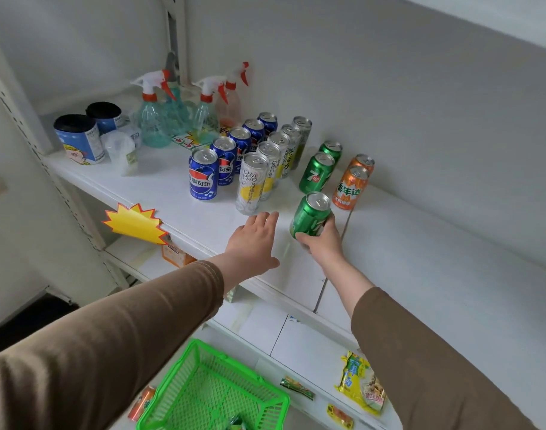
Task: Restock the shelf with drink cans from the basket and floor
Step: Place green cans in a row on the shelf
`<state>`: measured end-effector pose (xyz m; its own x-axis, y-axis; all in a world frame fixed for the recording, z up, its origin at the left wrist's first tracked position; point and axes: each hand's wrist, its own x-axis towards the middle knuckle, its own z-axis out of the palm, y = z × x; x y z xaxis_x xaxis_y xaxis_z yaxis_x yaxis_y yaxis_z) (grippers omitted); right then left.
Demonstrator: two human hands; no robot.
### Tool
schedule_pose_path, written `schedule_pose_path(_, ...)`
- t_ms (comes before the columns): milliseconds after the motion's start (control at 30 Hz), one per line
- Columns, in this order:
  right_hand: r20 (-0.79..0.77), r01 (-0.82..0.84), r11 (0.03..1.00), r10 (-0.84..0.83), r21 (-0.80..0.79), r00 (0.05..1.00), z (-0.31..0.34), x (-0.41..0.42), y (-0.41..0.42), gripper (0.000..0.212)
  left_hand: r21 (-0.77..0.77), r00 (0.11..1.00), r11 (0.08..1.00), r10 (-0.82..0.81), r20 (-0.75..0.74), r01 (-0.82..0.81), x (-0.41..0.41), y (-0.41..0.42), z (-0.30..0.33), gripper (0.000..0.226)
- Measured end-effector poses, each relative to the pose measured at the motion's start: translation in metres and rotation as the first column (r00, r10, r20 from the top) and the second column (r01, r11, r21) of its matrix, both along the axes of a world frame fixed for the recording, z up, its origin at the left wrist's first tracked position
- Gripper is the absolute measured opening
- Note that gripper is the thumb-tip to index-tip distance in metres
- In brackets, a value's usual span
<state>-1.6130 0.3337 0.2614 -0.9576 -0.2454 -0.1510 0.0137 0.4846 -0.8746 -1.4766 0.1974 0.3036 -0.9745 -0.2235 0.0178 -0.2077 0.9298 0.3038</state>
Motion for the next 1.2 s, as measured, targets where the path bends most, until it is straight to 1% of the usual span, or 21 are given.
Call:
schedule_pose_path(100, 0.006, 0.049, 0.999, -0.049, -0.001, 0.999, 0.0, -0.01, -0.011, 0.11, -0.005, 1.0, 1.0, 0.003, -0.003, -0.003, -0.006, -0.004, 0.001, 0.108)
schedule_pose_path(167, -0.005, 0.101, 0.995, -0.101, 0.01, 0.995, 0.002, -0.013, -0.022, 0.104, -0.009, 1.0, 1.0, 0.004, -0.002, -0.004, -0.011, -0.006, 0.002, 0.108)
schedule_pose_path(233, 0.012, 0.182, 0.983, -0.182, -0.005, 0.983, 0.006, -0.016, -0.035, 0.092, -0.019, 1.0, 1.0, 0.006, -0.004, -0.006, -0.015, -0.008, 0.002, 0.108)
schedule_pose_path(333, 0.078, 0.264, 0.958, -0.256, -0.109, 0.963, 0.009, -0.026, -0.049, 0.081, -0.029, 1.0, 1.0, 0.006, -0.011, -0.006, -0.023, -0.012, 0.002, 0.108)
schedule_pose_path(433, 0.165, 0.28, 0.912, -0.24, -0.299, 0.957, 0.006, -0.041, -0.057, 0.068, -0.034, 1.0, 0.999, 0.006, -0.01, -0.006, -0.029, -0.015, 0.002, 0.108)
schedule_pose_path(500, 0.193, 0.277, 0.889, -0.218, -0.365, 0.957, 0.001, -0.051, -0.061, 0.064, -0.034, 1.0, 0.999, 0.012, -0.012, -0.012, -0.034, -0.017, 0.001, 0.108)
schedule_pose_path(533, 0.181, 0.267, 0.888, -0.213, -0.374, 0.96, -0.001, -0.055, -0.063, 0.064, -0.034, 1.0, 0.999, 0.016, -0.014, -0.017, -0.036, -0.017, 0.0, 0.108)
schedule_pose_path(700, 0.104, 0.232, 0.915, -0.209, -0.329, 0.972, -0.012, -0.07, -0.067, 0.058, -0.035, 1.0, 0.999, 0.029, -0.005, -0.029, -0.043, -0.018, -0.003, 0.11)
schedule_pose_path(800, 0.045, 0.229, 0.933, -0.225, -0.279, 0.973, -0.012, -0.074, -0.067, 0.063, -0.039, 0.999, 0.999, 0.034, -0.006, -0.034, -0.045, -0.018, -0.004, 0.109)
schedule_pose_path(900, 0.026, 0.235, 0.934, -0.237, -0.267, 0.971, -0.018, -0.076, -0.068, 0.062, -0.036, 0.999, 0.999, 0.038, -0.008, -0.039, -0.046, -0.018, -0.006, 0.109)
schedule_pose_path(1000, -0.075, 0.204, 0.965, -0.218, -0.162, 0.973, -0.026, -0.08, -0.065, 0.062, -0.036, 0.999, 0.999, 0.035, -0.009, -0.035, -0.046, -0.016, -0.007, 0.108)
schedule_pose_path(1100, -0.111, 0.175, 0.979, -0.186, -0.101, 0.976, -0.037, -0.09, -0.062, 0.061, -0.043, 0.999, 0.998, 0.037, -0.011, -0.037, -0.045, -0.014, -0.008, 0.106)
schedule_pose_path(1200, -0.116, 0.164, 0.983, -0.172, -0.076, 0.978, -0.015, -0.075, -0.06, 0.057, -0.043, 0.999, 0.998, 0.04, -0.011, -0.041, -0.044, -0.013, -0.009, 0.106)
